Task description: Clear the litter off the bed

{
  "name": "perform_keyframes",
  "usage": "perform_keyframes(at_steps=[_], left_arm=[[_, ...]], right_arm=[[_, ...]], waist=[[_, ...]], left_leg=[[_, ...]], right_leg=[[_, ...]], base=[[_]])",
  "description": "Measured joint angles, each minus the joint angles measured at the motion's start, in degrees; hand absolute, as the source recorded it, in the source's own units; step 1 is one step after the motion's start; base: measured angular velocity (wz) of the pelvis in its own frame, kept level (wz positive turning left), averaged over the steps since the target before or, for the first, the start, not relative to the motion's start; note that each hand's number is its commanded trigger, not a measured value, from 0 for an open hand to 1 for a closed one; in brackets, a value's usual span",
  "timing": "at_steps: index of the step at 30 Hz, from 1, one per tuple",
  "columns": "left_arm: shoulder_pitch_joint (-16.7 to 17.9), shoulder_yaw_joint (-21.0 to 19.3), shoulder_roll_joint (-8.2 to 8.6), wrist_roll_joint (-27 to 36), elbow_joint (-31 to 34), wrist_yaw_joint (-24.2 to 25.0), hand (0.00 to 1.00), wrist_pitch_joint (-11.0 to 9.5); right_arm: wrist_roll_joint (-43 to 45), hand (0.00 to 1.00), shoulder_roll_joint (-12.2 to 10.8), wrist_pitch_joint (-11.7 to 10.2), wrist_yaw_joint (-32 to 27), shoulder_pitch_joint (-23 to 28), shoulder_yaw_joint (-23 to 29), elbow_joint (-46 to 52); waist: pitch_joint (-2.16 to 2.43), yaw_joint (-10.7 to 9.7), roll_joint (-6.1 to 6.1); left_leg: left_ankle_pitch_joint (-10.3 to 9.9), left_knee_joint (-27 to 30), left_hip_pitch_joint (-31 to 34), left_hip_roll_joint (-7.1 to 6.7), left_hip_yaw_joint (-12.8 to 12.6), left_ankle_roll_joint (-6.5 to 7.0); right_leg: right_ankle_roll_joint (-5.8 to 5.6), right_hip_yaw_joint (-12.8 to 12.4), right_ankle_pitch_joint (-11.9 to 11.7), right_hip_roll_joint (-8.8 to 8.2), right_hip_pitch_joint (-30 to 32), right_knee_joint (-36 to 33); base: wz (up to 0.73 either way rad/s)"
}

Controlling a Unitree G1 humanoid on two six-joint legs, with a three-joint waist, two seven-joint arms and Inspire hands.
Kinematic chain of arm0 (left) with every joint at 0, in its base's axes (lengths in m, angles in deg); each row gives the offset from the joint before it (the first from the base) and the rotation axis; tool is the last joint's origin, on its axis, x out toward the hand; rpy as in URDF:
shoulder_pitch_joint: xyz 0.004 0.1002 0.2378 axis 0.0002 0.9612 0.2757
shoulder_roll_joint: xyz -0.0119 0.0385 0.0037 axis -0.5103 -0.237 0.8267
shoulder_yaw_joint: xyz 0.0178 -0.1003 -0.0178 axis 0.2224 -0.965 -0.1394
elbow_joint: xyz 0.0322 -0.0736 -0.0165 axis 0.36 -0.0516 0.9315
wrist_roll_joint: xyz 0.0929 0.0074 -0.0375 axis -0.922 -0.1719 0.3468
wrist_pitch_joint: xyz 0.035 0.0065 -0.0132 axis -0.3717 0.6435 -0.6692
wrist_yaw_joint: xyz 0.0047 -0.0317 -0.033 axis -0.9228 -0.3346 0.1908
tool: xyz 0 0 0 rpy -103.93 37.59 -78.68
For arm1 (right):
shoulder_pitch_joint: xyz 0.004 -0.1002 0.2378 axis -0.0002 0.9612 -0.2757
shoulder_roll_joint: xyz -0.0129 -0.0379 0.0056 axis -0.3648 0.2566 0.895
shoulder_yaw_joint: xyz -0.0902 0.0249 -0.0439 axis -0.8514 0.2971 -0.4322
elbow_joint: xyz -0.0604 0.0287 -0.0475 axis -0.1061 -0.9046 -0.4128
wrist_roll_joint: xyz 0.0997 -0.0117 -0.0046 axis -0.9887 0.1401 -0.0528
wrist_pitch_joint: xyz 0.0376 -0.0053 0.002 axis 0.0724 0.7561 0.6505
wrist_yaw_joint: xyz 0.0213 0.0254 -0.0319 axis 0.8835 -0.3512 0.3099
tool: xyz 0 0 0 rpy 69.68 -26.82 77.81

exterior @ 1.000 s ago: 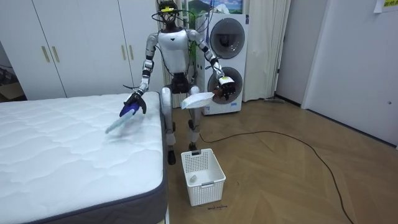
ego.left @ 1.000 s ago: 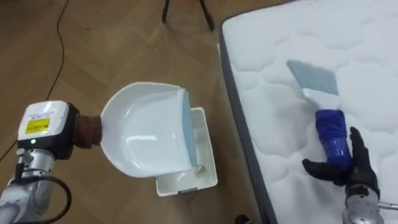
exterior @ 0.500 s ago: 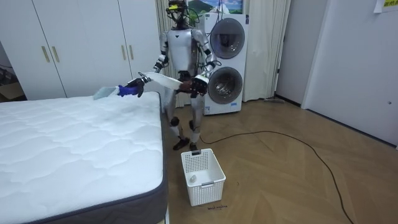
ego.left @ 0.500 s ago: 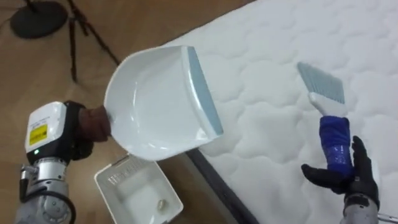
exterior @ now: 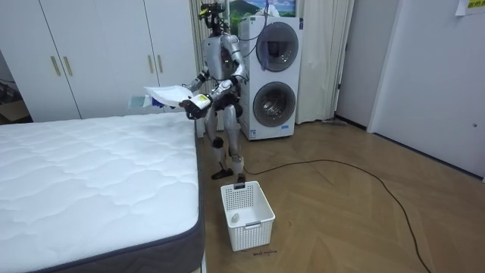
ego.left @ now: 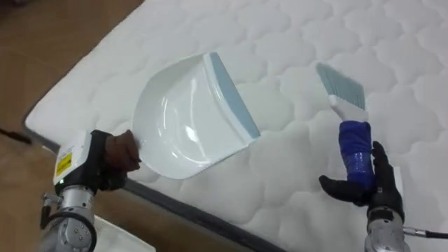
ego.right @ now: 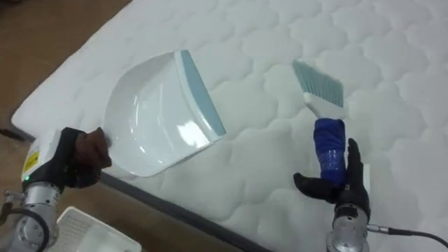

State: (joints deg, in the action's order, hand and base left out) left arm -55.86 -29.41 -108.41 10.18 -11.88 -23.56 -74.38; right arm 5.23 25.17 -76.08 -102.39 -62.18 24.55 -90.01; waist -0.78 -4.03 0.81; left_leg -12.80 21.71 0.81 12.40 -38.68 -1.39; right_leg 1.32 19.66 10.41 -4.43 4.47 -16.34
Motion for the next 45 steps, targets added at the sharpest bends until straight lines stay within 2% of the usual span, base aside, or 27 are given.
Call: perform_keyframes(at_steps=[1,2,3,4,5,6,7,8,9,11,13,15,19,23,28,32,34,38,41,42,45], left_arm=[[0.02,0.21,0.30,0.08,0.00,0.33,1.00,0.00],[0.51,0.22,1.00,0.02,0.00,1.03,0.92,-0.01],[1.20,0.22,1.33,0.08,0.00,2.06,0.64,-0.02],[1.43,0.21,1.47,0.17,-0.01,2.46,0.19,-0.01],[1.86,0.06,1.72,0.43,-0.01,3.17,0.00,-0.01],[2.45,-0.18,2.10,0.35,0.00,3.82,0.00,-0.06],[2.89,-0.42,2.42,0.34,0.00,4.15,0.00,-0.12],[3.78,-0.65,3.01,0.35,0.00,4.40,0.00,-0.13],[4.14,-0.60,3.48,0.35,-0.05,4.55,0.00,-0.13],[4.17,-0.62,4.10,0.36,-0.09,4.53,0.00,-0.19],[4.00,-0.67,4.75,0.44,-0.10,4.51,0.00,-0.23],[3.64,-0.42,5.46,0.46,-0.15,4.51,0.00,-0.29],[3.48,-0.43,5.53,1.13,-1.89,4.52,0.00,-0.27],[3.18,-0.46,5.52,1.77,-3.76,4.79,0.00,-0.50],[3.14,-0.52,5.51,5.82,-8.23,5.73,0.00,-0.63],[3.25,-1.04,5.56,9.12,-17.30,5.72,0.00,-1.48],[3.83,-1.80,5.50,10.41,-21.39,5.72,0.00,-1.46],[5.47,-4.20,5.52,17.06,-31.18,5.72,0.00,-1.50],[6.84,-6.96,5.82,21.15,-38.01,6.16,0.00,-1.42],[7.67,-9.09,6.30,21.87,-39.52,6.82,0.00,-1.40],[8.84,-12.09,7.47,23.24,-42.51,7.83,0.00,-1.59]], right_arm=[[-0.04,0.00,0.04,0.00,0.34,-0.01,0.01,0.00],[-0.01,0.00,-0.01,0.02,1.39,-0.03,0.22,0.00],[0.08,0.00,0.01,0.12,2.33,0.03,0.23,0.00],[0.09,0.00,0.02,0.25,2.54,0.02,0.22,0.00],[0.08,0.00,0.03,0.72,3.23,-0.03,0.23,-0.01],[0.05,0.00,0.26,1.27,4.28,0.22,0.13,-0.03],[0.06,0.00,0.40,1.44,4.77,0.41,0.11,-0.07],[0.12,0.00,0.60,1.97,5.40,0.44,0.14,-0.10],[0.09,0.00,0.80,2.46,5.78,0.44,0.15,-0.37],[0.12,0.00,0.75,2.65,6.66,0.46,0.11,-1.35],[0.09,0.00,0.22,2.66,7.30,0.44,-0.03,-2.34],[0.20,0.00,-0.06,2.73,7.75,0.50,-0.05,-3.55],[5.44,0.00,-0.33,3.21,9.41,1.86,-0.04,-3.57],[7.50,0.00,-0.75,3.22,10.00,2.22,-0.04,-3.90],[9.43,0.00,-1.34,3.19,12.12,2.22,0.20,-7.66],[9.48,0.00,-1.57,3.21,13.67,3.13,0.66,-11.45],[9.14,0.00,-1.64,3.21,14.22,3.18,1.07,-13.99],[10.11,0.00,-1.81,3.27,15.84,2.90,2.13,-21.87],[11.42,0.00,-2.70,3.39,16.36,3.28,2.85,-26.80],[11.39,0.00,-3.67,3.70,17.01,3.35,4.41,-28.37],[11.29,0.00,-4.52,3.58,18.19,3.79,6.59,-30.66]], waist=[[0.00,0.01,-0.03],[-0.01,0.24,-0.03],[-0.02,1.14,0.01],[-0.02,1.29,0.01],[-0.04,1.77,0.02],[-0.06,2.77,0.04],[-0.06,3.02,0.03],[0.03,3.18,0.18],[-0.15,3.46,0.13],[-0.02,4.38,0.37],[0.37,4.34,0.42],[0.33,3.39,0.27],[0.37,2.19,0.18],[0.19,2.17,-0.13],[0.26,1.87,-0.35],[0.35,2.49,-0.30],[0.53,2.77,-0.55],[0.98,3.45,-1.02],[0.87,3.20,-1.23],[0.92,3.39,-1.34],[0.84,4.29,-1.51]], left_leg=[[0.03,0.01,-0.31,0.18,-0.08,-0.08],[0.02,0.04,-1.07,0.32,0.97,-0.63],[0.06,0.16,-1.57,-0.37,5.42,-0.78],[0.04,0.49,-1.63,-0.53,8.57,-0.81],[0.12,1.60,-1.49,-0.95,14.71,-0.90],[0.06,2.81,-1.54,-1.52,20.86,-1.03],[-0.07,2.98,-1.63,-2.02,23.66,-1.12],[-0.60,2.81,-1.56,-3.70,28.57,-1.46],[-0.99,1.52,-1.07,-5.83,31.32,-1.26],[-0.86,-1.96,-0.29,-7.76,32.38,-1.12],[-0.99,-3.43,-0.75,-7.98,32.49,-1.30],[-0.93,-6.17,-2.59,-8.37,32.41,-1.22],[-0.91,-6.84,-3.63,-8.67,32.60,-1.18],[-0.91,-7.66,-4.52,-8.69,32.65,-1.17],[-0.84,-8.73,-5.69,-8.68,32.73,-1.07],[-0.83,-10.43,-8.01,-8.65,32.59,-1.07],[-0.84,-10.59,-8.58,-8.64,32.55,-1.07],[-0.85,-10.81,-9.79,-8.65,32.74,-1.07],[-0.86,-11.01,-11.42,-8.56,32.66,-1.08],[-0.86,-11.02,-11.62,-8.54,32.67,-1.08],[-0.87,-11.09,-11.98,-8.56,32.74,-1.07]], right_leg=[[0.33,-0.64,0.17,0.23,0.48,-0.51],[0.98,-1.39,0.47,0.64,0.77,-1.01],[1.59,-3.33,0.86,1.24,1.11,-1.71],[1.84,-4.86,0.94,1.87,1.17,-1.81],[2.35,-7.65,0.85,3.09,0.94,-2.07],[2.79,-10.44,1.00,4.24,0.68,-2.57],[3.01,-11.87,0.99,4.74,0.58,-2.74],[3.24,-14.15,1.00,5.26,0.60,-3.31],[3.34,-16.51,0.96,5.73,0.74,-3.70],[3.45,-18.97,0.85,6.63,1.11,-4.52],[3.39,-20.35,0.77,7.30,1.52,-4.60],[3.10,-20.91,0.53,7.49,1.57,-4.18],[2.85,-21.21,0.67,7.43,0.64,-3.53],[2.78,-21.33,0.70,7.44,-0.16,-2.80],[2.61,-20.84,0.68,7.44,-1.69,-1.30],[2.52,-20.91,0.67,7.69,-3.74,0.32],[2.48,-21.06,0.68,7.91,-4.25,0.79],[2.47,-20.36,0.67,7.77,-6.21,1.81],[2.47,-19.86,0.67,7.50,-8.21,2.81],[2.47,-19.49,0.67,7.50,-8.55,3.01],[2.46,-19.15,0.65,7.54,-9.40,3.76]], base=[[-0.66],[-0.91],[-1.01],[-1.10],[-1.12],[-1.12],[-1.06],[-1.04],[-1.01],[-1.01],[-0.63],[-0.18],[-0.07],[0.01],[0.05],[-0.01],[-0.05],[-0.05],[0.07],[0.08],[0.05]])
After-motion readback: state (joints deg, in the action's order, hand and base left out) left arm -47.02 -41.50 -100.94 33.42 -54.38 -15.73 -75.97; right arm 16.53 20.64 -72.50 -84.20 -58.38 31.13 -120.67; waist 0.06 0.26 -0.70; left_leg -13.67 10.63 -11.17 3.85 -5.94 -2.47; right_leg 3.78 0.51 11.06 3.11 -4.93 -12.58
